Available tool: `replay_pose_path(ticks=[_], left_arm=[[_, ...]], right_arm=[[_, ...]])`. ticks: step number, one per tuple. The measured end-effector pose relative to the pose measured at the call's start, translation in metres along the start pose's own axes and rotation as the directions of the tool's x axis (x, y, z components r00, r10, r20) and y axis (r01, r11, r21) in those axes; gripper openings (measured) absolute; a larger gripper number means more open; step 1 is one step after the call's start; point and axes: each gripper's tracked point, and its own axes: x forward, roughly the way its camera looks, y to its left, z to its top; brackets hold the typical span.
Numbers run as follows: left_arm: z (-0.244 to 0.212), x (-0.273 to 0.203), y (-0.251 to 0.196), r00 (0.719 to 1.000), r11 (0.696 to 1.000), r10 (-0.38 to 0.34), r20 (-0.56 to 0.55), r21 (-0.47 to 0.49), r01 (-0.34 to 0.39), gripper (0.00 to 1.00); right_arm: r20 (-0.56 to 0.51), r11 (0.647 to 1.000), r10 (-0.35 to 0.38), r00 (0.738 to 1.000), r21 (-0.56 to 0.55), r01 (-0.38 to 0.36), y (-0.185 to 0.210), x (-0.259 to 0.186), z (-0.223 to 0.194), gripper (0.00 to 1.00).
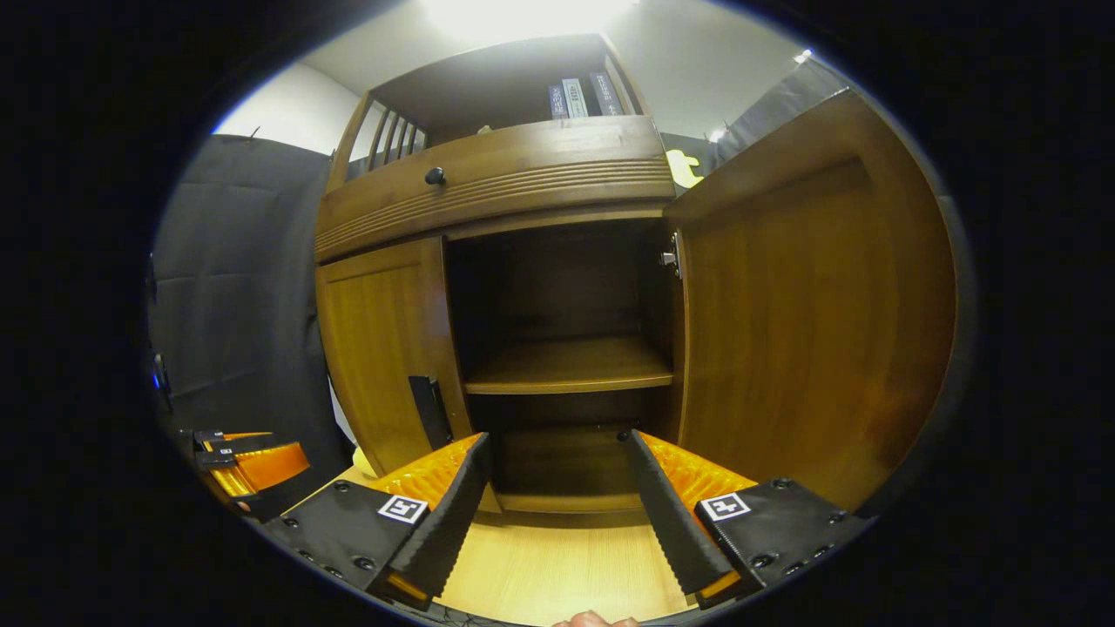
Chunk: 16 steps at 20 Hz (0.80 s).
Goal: Open the right door of the double-door shoe cabinet with the right hand, and open the left door with the left hand.
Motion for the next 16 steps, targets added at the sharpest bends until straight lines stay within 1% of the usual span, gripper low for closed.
replay_pose_path(ticks=[3,5,7,9,11,16], left_arm=[[0.015,0.025,-0.011,1.000,1.000,-0.007,0.019,0.012,0.007,0.93],[0.021,0.044,-0.009,0.999,0.999,0.032,0.029,0.034,-0.033,0.93],[0.026,0.062,-0.016,0.999,0.997,0.037,0.033,0.071,-0.039,0.93],[0.030,0.078,-0.027,0.999,0.997,0.011,0.037,0.082,-0.014,0.93],[0.032,0.092,-0.037,0.999,0.997,-0.014,0.036,0.071,0.012,0.93],[0.028,0.128,-0.048,1.000,0.995,-0.026,0.011,0.101,0.025,0.93]], right_arm=[[-0.022,1.000,0.005,1.000,0.005,-0.005,-0.003,0.014,-0.008,0.93],[-0.030,1.000,0.015,0.999,0.003,-0.015,-0.003,0.023,-0.012,0.93],[-0.036,1.000,0.023,0.999,-0.012,-0.024,-0.005,0.031,-0.017,0.93],[-0.036,0.999,0.034,0.999,-0.012,-0.035,-0.006,0.039,-0.018,0.93],[-0.032,0.999,0.051,0.998,-0.009,-0.051,-0.004,0.046,-0.017,0.93],[-0.039,0.996,0.086,0.995,-0.030,-0.087,-0.004,0.054,-0.021,0.93]])
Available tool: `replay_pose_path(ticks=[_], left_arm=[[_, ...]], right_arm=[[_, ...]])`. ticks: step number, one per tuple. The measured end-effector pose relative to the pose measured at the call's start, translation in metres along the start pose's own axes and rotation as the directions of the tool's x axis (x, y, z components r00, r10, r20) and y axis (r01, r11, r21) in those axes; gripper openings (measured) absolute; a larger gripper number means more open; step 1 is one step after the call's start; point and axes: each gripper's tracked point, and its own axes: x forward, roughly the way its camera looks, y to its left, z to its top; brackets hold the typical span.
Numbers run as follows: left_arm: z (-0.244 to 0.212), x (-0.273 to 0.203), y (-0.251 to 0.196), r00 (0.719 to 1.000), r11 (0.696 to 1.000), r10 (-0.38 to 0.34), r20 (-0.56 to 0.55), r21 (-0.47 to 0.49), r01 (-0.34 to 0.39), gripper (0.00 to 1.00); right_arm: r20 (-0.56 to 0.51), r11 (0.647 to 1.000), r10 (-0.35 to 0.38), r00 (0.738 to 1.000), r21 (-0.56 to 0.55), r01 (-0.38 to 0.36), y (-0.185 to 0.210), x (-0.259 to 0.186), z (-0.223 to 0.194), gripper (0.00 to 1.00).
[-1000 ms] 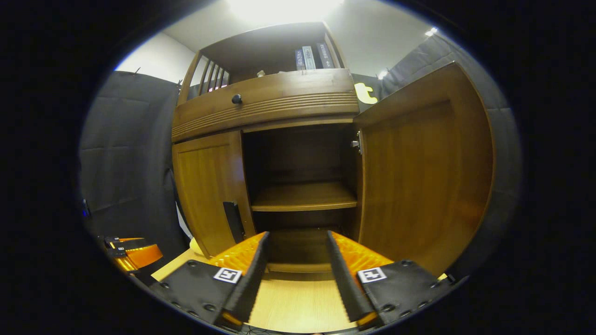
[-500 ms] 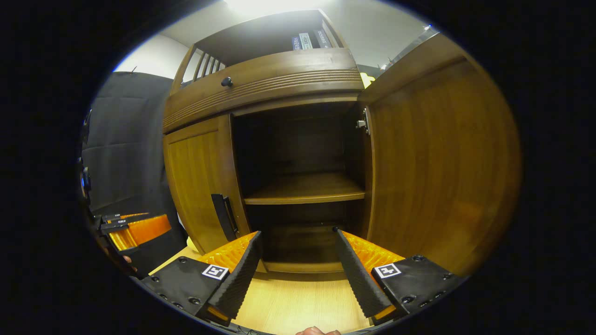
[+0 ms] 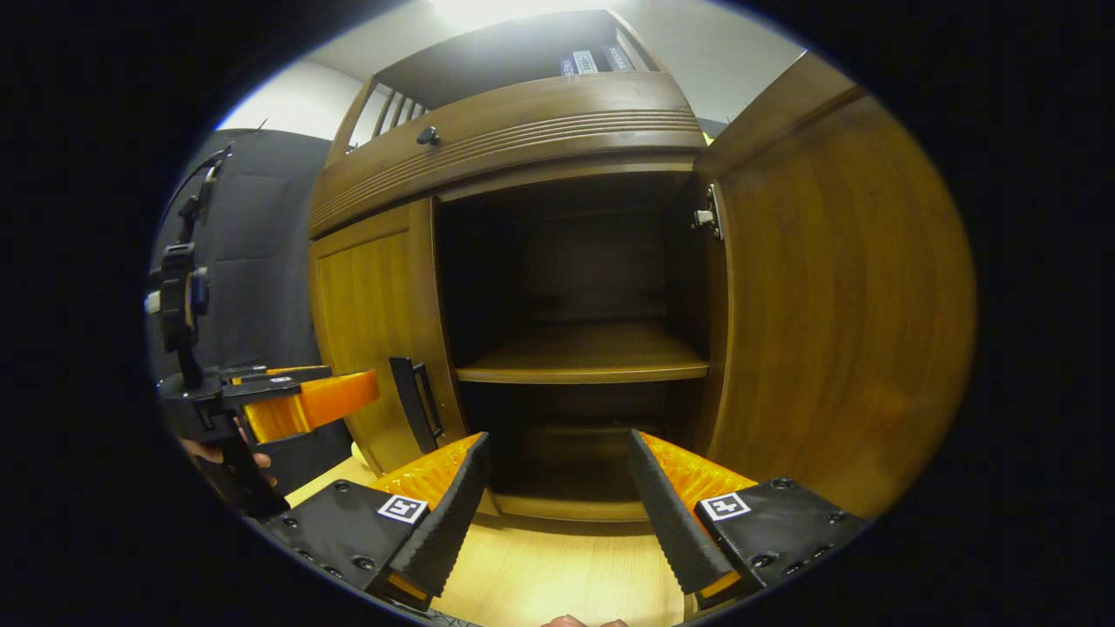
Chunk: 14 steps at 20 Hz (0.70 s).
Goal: Open the right door of the double-door shoe cabinet with the right hand, and open the left door with the left hand.
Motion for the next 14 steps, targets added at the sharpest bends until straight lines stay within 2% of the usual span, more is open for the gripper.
replay_pose_path(ticks=[3,10,13,14], left_arm=[[-0.011,0.019,-0.009,0.999,1.000,-0.027,-0.041,0.001,0.027,0.93],[-0.023,0.055,-0.020,0.998,0.999,0.014,-0.059,0.046,-0.011,0.86],[-0.026,0.067,-0.015,0.998,0.999,0.027,-0.050,0.025,-0.026,0.86],[-0.021,0.073,-0.016,0.999,1.000,0.026,-0.041,0.017,-0.025,0.78]], right_arm=[[-0.011,1.000,0.011,1.000,0.020,-0.010,-0.003,0.002,-0.003,0.93],[-0.021,0.998,0.020,1.000,-0.066,-0.022,-0.007,0.006,-0.010,0.93],[-0.038,0.998,0.027,0.999,-0.053,-0.029,-0.009,0.009,-0.014,0.93],[-0.041,0.998,0.025,0.999,-0.053,-0.027,-0.010,0.008,-0.016,0.92]])
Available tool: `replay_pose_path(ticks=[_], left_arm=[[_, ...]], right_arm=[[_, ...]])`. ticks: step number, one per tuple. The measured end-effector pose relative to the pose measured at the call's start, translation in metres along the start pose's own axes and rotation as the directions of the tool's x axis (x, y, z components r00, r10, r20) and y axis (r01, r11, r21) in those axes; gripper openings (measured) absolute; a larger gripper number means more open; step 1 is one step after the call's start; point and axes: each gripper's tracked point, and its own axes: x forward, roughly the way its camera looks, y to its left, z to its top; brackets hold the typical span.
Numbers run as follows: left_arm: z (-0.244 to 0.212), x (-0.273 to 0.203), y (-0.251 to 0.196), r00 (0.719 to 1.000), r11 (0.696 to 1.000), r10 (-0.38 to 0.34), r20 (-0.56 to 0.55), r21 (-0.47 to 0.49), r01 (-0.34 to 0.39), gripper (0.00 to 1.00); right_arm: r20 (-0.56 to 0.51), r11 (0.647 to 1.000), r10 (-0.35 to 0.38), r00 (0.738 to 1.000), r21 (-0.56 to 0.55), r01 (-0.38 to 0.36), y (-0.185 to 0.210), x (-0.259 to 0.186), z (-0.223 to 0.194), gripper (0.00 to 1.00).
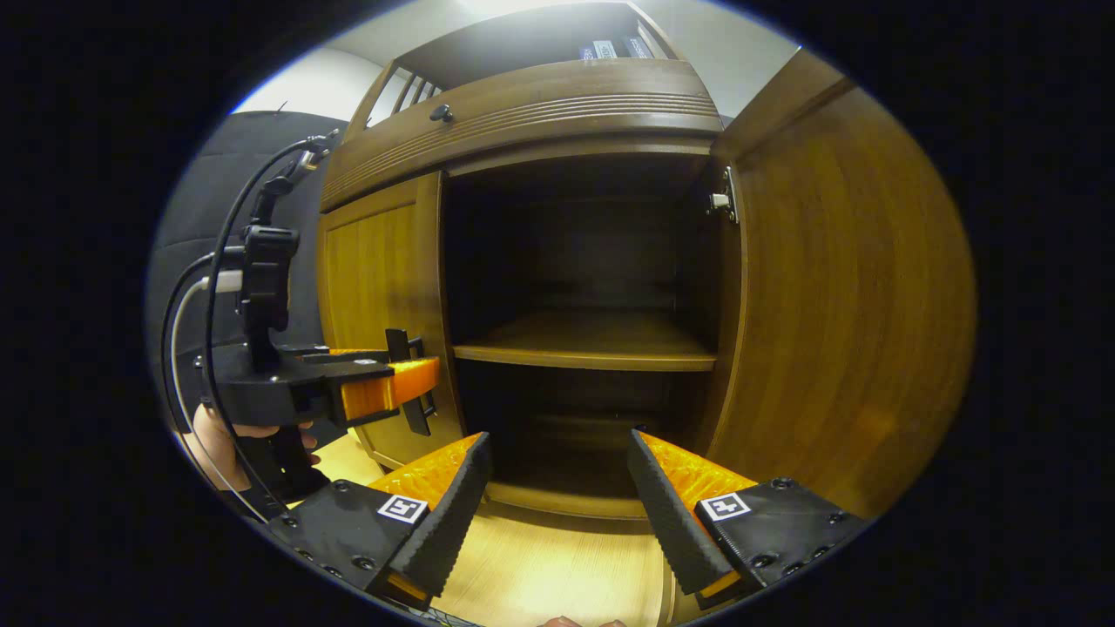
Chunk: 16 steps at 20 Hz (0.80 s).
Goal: Open the right door of the double-door shoe cabinet with the right hand, and open the left door with the left hand.
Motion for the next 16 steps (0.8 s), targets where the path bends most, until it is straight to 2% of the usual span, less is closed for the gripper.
replay_pose_path(ticks=[1,5,8,10,14,16], left_arm=[[0.003,0.002,0.011,0.997,0.997,0.073,0.008,-0.001,-0.073,0.69],[-0.004,0.005,0.011,0.997,0.991,0.073,-0.014,-0.108,-0.074,0.36],[0.007,0.004,0.007,0.997,0.997,0.071,0.003,-0.007,-0.071,0.25],[0.007,0.004,0.008,0.997,0.997,0.073,0.004,-0.021,-0.073,0.21],[0.008,0.000,0.005,0.998,0.997,0.060,0.011,-0.038,-0.060,0.06],[0.008,0.002,0.004,0.998,0.998,0.055,0.003,-0.043,-0.055,0.06]], right_arm=[[-0.002,1.000,-0.001,1.000,0.000,0.001,-0.001,0.000,-0.001,0.92],[0.001,1.000,0.002,1.000,-0.005,-0.002,-0.002,-0.002,-0.001,0.93],[-0.005,1.000,0.005,1.000,-0.008,-0.005,-0.002,-0.002,-0.003,0.92],[-0.006,1.000,0.006,1.000,-0.010,-0.006,-0.003,-0.003,-0.003,0.92],[-0.007,1.000,0.008,1.000,-0.005,-0.008,-0.001,-0.003,-0.003,0.93],[-0.010,1.000,0.009,1.000,0.001,-0.009,0.000,-0.003,-0.004,0.93]])
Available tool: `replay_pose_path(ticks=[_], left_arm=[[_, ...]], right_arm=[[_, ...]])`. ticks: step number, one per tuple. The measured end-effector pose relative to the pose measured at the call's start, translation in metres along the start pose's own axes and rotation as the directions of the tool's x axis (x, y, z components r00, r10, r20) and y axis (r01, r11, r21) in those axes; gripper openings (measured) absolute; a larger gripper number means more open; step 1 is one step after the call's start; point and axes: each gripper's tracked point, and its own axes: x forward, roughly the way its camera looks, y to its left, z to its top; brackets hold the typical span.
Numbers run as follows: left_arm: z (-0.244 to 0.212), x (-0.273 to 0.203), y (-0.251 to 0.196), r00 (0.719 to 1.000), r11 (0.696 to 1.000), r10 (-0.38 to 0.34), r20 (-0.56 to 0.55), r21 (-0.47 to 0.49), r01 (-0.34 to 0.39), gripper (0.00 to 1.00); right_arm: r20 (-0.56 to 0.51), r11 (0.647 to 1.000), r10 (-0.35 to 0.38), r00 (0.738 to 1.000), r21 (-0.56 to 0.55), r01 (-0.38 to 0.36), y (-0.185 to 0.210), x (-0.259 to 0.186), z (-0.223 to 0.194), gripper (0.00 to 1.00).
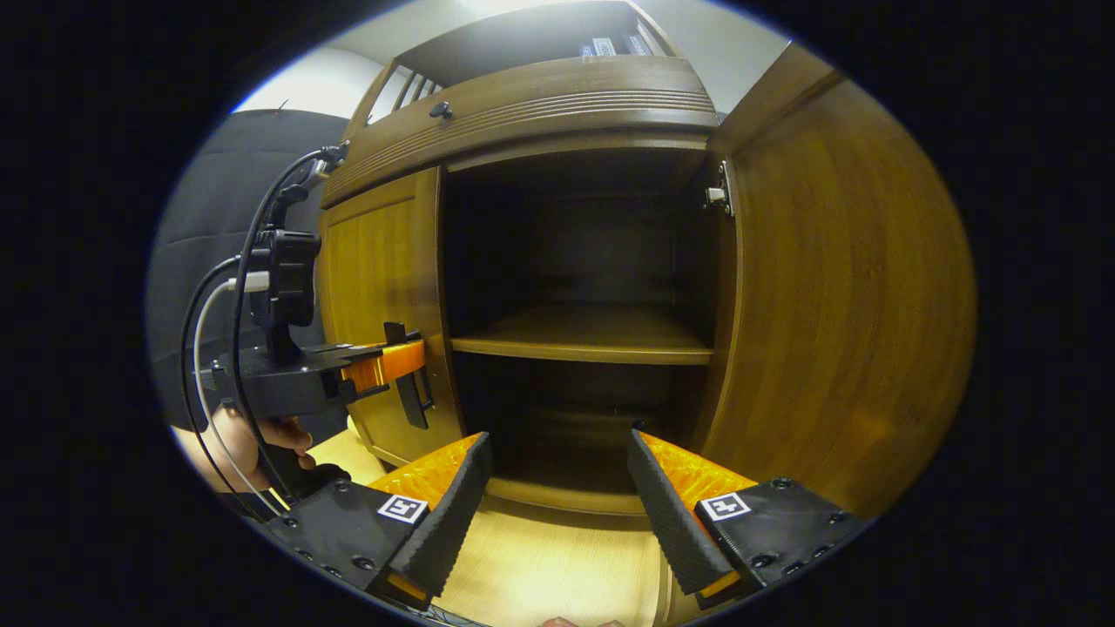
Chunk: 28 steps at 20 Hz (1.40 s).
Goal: Open the right door of the double-door shoe cabinet with the right hand, and open the left door with the left hand.
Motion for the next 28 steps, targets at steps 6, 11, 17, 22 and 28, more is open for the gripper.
replay_pose_path(ticks=[6,11,17,22,28], left_arm=[[0.002,-0.016,0.000,1.000,1.000,-0.021,-0.013,0.001,0.021,0.05],[-0.004,-0.038,0.005,0.999,0.999,-0.039,-0.017,-0.006,0.039,0.05],[-0.007,-0.063,0.012,0.999,0.999,-0.042,-0.009,-0.015,0.042,0.05],[-0.006,-0.077,0.017,0.999,0.998,-0.043,-0.018,-0.036,0.043,0.05],[0.003,-0.089,0.023,0.999,0.999,-0.033,-0.010,-0.032,0.033,0.05]], right_arm=[[-0.027,1.000,0.003,1.000,0.026,-0.002,0.005,-0.005,-0.010,0.93],[-0.049,0.999,-0.008,0.999,0.037,0.010,0.007,-0.013,-0.017,0.92],[-0.025,0.999,-0.043,0.999,0.024,0.044,0.007,-0.036,-0.016,0.93],[-0.053,0.999,-0.037,0.998,0.022,0.038,0.018,-0.049,-0.028,0.93],[-0.066,0.999,-0.022,0.998,0.024,0.024,0.023,-0.052,-0.032,0.93]])
